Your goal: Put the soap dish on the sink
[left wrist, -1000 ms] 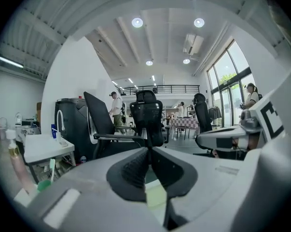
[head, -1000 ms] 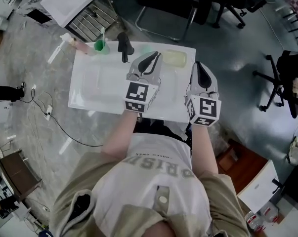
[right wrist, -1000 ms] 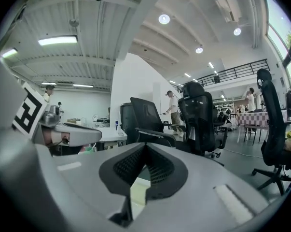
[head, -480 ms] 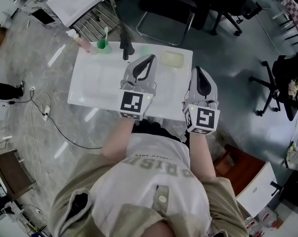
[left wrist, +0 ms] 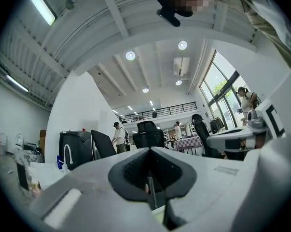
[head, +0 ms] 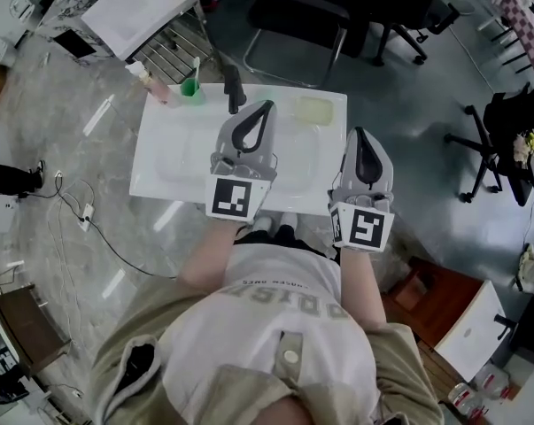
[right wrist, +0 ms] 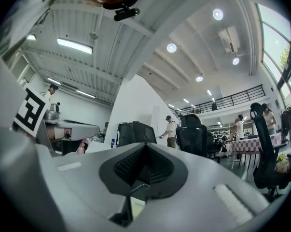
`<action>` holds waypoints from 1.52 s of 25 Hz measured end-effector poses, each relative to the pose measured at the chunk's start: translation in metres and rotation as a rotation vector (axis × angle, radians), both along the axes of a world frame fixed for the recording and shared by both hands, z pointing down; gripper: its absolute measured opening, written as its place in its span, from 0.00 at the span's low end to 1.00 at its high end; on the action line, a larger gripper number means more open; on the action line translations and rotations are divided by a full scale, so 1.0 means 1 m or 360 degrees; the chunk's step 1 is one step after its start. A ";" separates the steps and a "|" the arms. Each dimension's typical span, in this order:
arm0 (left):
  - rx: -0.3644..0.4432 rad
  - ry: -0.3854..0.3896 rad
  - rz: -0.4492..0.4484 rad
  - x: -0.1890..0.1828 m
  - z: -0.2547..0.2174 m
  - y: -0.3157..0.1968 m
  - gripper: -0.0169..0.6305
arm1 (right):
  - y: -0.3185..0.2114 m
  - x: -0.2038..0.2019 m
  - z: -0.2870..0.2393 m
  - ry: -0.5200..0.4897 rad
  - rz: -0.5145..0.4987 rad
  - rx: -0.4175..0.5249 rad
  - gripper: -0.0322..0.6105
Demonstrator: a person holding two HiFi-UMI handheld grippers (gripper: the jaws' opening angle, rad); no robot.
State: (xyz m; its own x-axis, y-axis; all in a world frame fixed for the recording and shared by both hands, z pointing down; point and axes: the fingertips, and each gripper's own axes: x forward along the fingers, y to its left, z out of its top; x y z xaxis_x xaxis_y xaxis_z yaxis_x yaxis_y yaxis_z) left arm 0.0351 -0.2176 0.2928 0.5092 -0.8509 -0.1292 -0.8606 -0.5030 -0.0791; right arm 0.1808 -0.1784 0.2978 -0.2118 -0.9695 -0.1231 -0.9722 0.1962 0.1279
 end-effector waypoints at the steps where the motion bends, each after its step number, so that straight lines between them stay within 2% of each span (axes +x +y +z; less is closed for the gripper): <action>1: 0.0017 0.0001 -0.0001 -0.002 -0.002 0.001 0.04 | 0.002 -0.002 -0.002 -0.0001 0.0004 0.0017 0.06; 12: 0.0080 0.0012 0.0023 -0.006 -0.008 0.002 0.04 | 0.006 -0.005 -0.010 0.0007 0.0051 0.0069 0.05; 38: 0.0032 -0.0011 0.0022 -0.012 0.004 -0.001 0.04 | 0.003 -0.012 -0.005 0.0068 0.0029 0.0006 0.05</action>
